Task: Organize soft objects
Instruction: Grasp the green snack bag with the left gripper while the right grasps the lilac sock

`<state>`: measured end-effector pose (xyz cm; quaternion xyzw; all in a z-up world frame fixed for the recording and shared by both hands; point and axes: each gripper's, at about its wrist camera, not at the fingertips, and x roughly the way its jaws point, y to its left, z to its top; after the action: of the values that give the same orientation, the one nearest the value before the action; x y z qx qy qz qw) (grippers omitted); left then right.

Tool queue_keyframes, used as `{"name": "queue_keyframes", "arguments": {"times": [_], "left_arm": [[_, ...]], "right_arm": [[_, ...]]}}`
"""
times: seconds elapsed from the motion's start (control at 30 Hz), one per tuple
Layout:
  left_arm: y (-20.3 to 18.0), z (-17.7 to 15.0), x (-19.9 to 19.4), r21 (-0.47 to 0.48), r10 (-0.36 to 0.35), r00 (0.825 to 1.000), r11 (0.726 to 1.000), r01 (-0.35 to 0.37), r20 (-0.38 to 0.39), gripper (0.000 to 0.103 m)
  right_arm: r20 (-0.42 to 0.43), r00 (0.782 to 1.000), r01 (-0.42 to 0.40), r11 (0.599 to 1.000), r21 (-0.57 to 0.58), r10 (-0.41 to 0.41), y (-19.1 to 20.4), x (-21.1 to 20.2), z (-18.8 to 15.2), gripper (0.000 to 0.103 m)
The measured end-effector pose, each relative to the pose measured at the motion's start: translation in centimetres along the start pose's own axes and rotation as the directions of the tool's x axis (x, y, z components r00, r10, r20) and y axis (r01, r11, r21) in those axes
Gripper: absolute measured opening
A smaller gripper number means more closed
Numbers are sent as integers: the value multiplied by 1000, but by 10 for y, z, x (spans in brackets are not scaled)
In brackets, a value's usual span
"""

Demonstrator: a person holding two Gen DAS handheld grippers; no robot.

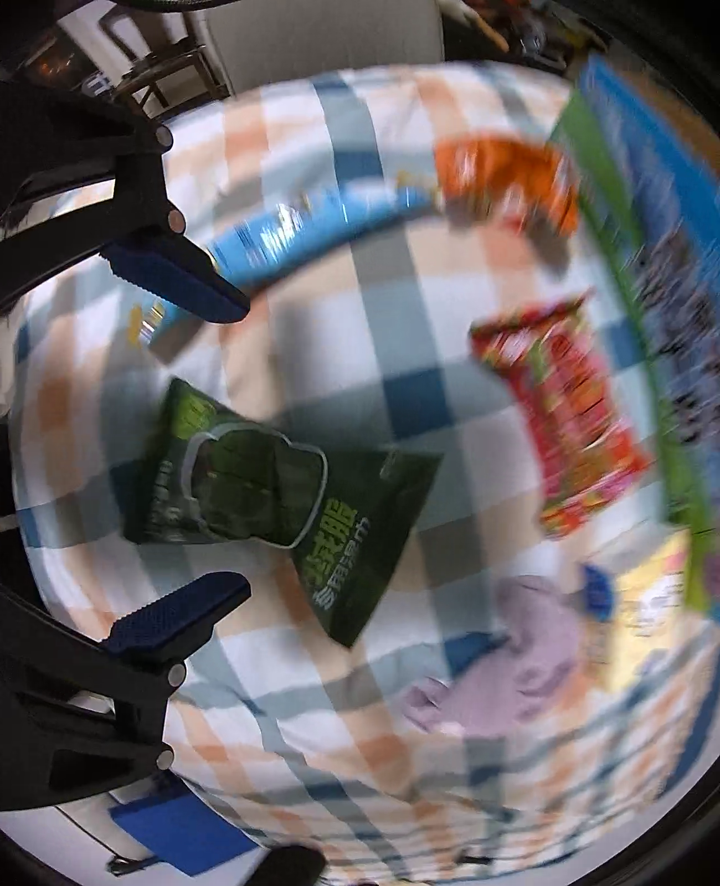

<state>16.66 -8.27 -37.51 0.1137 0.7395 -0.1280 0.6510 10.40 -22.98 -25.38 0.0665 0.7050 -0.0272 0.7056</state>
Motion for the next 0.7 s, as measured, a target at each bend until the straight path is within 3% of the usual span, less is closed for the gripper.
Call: {"name": "queue_keyframes", "arguments": {"times": [0.03,0.1,0.13,0.3,0.5,0.7], "left_arm": [[0,2,8,-4,-10,1000,1000,10,-19,72],[2,7,22,-36,-54,997,998,52,-63,49],[5,8,25,-65,-74,995,995,70,-70,44],[13,19,11,-179,-72,997,982,67,-19,40],[16,41,5,-249,-42,999,968,41,2,40],[12,50,6,-274,-30,1000,961,30,3,43]], "right_arm": [[-6,1000,-2,1000,-2,2,-2,4,1,103],[-14,1000,-1,1000,-11,1,-5,14,6,103],[-19,1000,-6,1000,-16,5,-6,15,8,103],[-3,1000,-13,998,-54,13,-10,22,31,103],[38,999,28,989,-146,-22,-6,43,85,102],[-24,1000,12,947,-320,-20,22,79,114,93]]}}
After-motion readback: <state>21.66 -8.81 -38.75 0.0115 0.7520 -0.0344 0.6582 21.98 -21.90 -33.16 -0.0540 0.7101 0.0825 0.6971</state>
